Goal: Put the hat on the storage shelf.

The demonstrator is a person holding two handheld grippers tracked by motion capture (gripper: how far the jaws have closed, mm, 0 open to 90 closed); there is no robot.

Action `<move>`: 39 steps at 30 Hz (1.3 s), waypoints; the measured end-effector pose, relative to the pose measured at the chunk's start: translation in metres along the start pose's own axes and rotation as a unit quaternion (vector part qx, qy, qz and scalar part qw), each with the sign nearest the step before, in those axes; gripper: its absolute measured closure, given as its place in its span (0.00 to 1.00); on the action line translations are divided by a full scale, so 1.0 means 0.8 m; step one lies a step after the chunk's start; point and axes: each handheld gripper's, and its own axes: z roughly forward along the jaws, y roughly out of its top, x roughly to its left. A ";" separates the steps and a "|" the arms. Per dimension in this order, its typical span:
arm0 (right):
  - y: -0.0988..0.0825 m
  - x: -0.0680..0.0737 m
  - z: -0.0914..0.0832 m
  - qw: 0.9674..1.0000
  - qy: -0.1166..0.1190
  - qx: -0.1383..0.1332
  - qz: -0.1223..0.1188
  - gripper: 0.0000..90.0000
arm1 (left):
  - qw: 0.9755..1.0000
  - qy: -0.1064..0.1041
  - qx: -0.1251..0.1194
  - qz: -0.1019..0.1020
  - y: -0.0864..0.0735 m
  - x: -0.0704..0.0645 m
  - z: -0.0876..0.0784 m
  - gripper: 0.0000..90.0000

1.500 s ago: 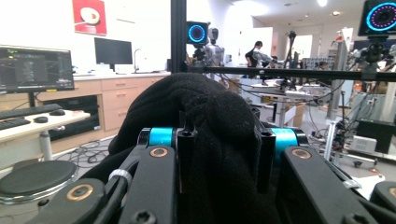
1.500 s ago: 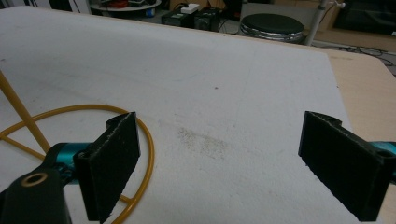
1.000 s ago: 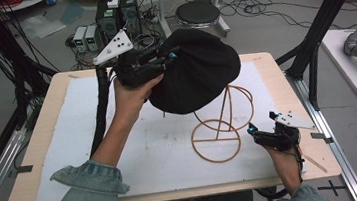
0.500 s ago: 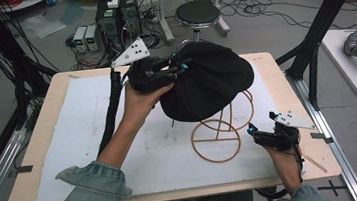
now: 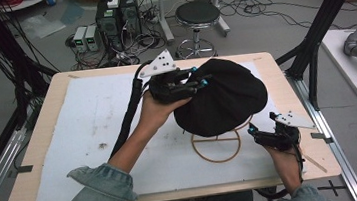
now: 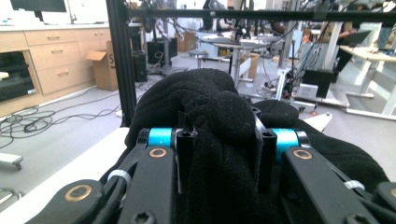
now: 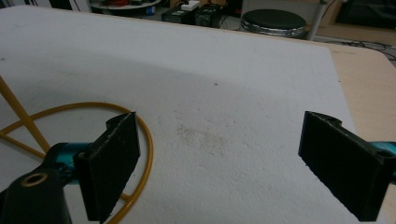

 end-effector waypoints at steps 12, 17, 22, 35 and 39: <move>0.000 0.000 0.000 1.000 0.001 0.000 0.001 0.14 | 1.000 -0.007 0.014 0.010 -0.011 -0.014 0.013 0.75; -0.001 -0.001 0.000 1.000 0.002 0.000 0.004 0.14 | 1.000 -0.006 0.018 0.008 -0.016 -0.013 0.014 0.74; -0.001 -0.001 0.001 1.000 0.002 0.000 0.002 0.14 | 1.000 -0.008 0.017 0.007 -0.020 -0.015 0.015 0.70; -0.001 -0.001 0.001 1.000 0.004 0.002 0.002 0.14 | 0.999 -0.012 0.030 -0.013 -0.030 -0.011 0.016 0.49; -0.001 -0.001 0.001 1.000 0.003 0.003 0.002 0.14 | 0.999 -0.011 0.032 -0.014 -0.032 -0.010 0.015 0.43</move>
